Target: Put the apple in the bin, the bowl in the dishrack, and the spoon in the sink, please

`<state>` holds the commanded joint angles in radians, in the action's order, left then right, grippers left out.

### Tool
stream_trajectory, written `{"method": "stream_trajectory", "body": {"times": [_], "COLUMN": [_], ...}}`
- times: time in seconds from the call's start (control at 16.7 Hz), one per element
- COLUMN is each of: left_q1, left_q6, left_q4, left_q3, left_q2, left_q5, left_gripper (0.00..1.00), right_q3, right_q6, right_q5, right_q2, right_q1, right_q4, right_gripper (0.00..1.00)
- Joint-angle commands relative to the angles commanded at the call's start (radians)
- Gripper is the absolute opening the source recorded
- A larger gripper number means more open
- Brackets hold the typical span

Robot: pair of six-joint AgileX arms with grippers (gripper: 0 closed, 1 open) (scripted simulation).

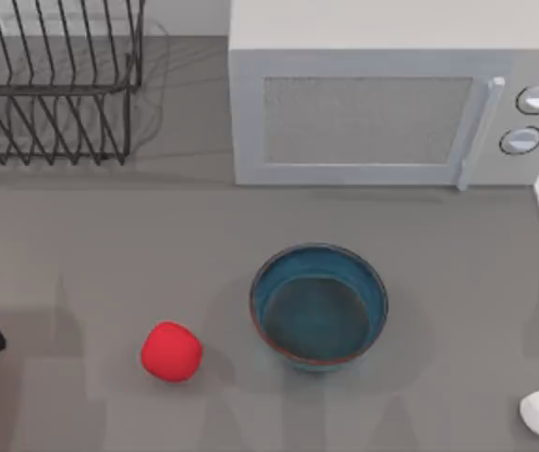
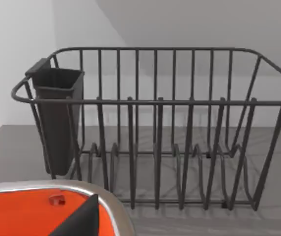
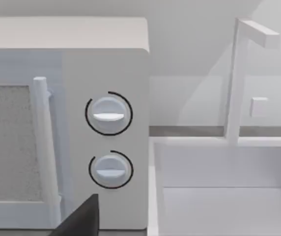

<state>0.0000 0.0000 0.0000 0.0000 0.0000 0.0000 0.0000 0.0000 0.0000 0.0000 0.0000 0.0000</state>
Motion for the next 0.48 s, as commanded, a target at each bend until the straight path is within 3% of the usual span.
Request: {"method": "stream_trajectory", "body": {"times": [0.24,0.48], "left_q1": [-0.03,-0.166], "left_q6": [-0.006,-0.032], "left_q4": [-0.009,-0.046], "left_q3": [0.02,0.102], "left_q2": [0.035,0.229], "left_q5": [-0.004,-0.02], "left_gripper": [1.0,1.0], "right_q3": [0.0,0.0], "right_q6": [0.0,0.0], "right_q5": [0.0,0.0], "right_q2": [0.0,0.0], "right_q1": [0.0,0.0], "right_q4": [0.0,0.0], "right_gripper": [1.0,1.0]}}
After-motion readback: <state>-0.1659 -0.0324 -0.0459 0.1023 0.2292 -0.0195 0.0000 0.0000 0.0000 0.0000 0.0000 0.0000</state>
